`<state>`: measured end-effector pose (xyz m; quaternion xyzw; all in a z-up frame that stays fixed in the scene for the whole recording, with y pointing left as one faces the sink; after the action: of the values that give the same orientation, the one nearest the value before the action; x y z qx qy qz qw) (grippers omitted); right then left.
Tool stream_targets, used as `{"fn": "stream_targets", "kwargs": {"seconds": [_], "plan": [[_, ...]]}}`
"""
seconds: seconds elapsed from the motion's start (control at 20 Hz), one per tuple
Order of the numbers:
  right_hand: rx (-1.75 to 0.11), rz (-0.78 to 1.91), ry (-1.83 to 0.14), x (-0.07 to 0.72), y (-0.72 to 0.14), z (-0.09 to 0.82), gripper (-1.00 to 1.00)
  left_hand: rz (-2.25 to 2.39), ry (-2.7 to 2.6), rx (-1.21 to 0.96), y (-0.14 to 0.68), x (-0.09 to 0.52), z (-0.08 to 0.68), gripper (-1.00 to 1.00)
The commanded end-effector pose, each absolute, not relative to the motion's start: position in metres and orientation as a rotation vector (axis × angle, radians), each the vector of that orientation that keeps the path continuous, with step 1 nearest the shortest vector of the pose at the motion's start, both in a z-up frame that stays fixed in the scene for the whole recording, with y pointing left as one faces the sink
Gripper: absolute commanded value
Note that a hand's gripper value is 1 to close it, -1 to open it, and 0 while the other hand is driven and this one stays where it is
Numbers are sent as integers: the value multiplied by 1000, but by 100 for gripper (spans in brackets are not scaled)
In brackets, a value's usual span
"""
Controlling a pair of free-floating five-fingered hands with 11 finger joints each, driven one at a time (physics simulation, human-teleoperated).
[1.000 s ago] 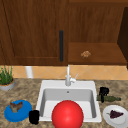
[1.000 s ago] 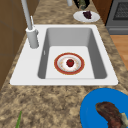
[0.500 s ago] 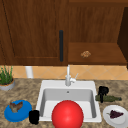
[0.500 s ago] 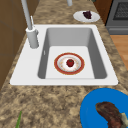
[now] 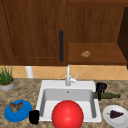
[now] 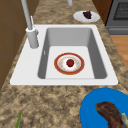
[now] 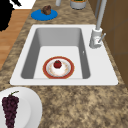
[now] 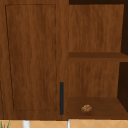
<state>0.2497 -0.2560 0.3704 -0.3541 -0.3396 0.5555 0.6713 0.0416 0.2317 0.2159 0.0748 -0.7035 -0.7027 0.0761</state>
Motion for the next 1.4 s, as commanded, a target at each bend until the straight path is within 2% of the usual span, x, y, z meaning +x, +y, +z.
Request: {"fn": "stream_targets", "kwargs": {"seconds": [0.0,1.35], "plan": [[-791,1253,-771,232,-254,401,100,-2107,-2109,224,232,42,216,0],[-802,1257,-758,141,-225,618,100,-2107,-2109,224,232,42,216,0]]}}
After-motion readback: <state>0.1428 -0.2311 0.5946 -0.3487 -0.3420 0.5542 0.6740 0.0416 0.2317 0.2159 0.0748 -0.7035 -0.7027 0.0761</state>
